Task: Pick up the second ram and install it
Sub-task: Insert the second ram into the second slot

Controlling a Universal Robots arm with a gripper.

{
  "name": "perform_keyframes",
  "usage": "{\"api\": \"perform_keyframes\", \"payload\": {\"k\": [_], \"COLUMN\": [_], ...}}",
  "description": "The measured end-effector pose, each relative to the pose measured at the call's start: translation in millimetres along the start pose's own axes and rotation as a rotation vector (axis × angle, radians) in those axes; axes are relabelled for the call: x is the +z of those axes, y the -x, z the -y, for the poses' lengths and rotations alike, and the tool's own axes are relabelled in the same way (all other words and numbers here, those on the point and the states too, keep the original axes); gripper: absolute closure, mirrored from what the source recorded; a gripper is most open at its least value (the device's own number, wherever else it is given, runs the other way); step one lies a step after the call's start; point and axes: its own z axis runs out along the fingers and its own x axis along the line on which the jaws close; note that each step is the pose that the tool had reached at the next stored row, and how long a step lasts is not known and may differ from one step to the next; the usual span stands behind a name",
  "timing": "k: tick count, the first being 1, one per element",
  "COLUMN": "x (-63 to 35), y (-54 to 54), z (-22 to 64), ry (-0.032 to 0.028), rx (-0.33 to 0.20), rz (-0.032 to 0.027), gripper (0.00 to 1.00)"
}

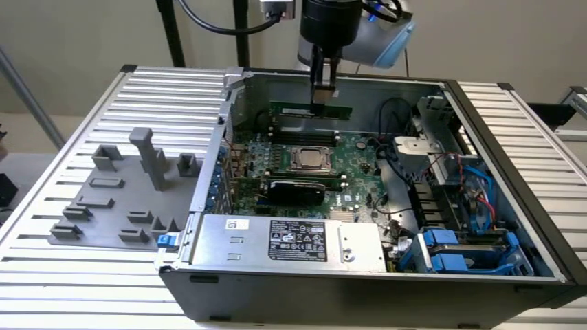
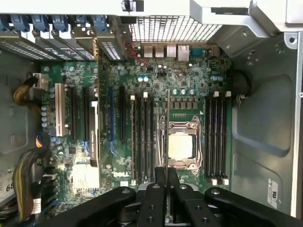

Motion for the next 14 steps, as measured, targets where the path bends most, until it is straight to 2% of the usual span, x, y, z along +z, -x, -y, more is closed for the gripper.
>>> {"api": "perform_keyframes", "payload": {"k": [4, 14], "x": [6.0, 6.0], "y": [-0.2, -0.2], "z": [0.1, 0.1], "ry": [-0.0083, -0.0080], "rx": [0.000, 0.000], "rz": [0.0003, 0.0003], "gripper": [1.00, 1.00]}}
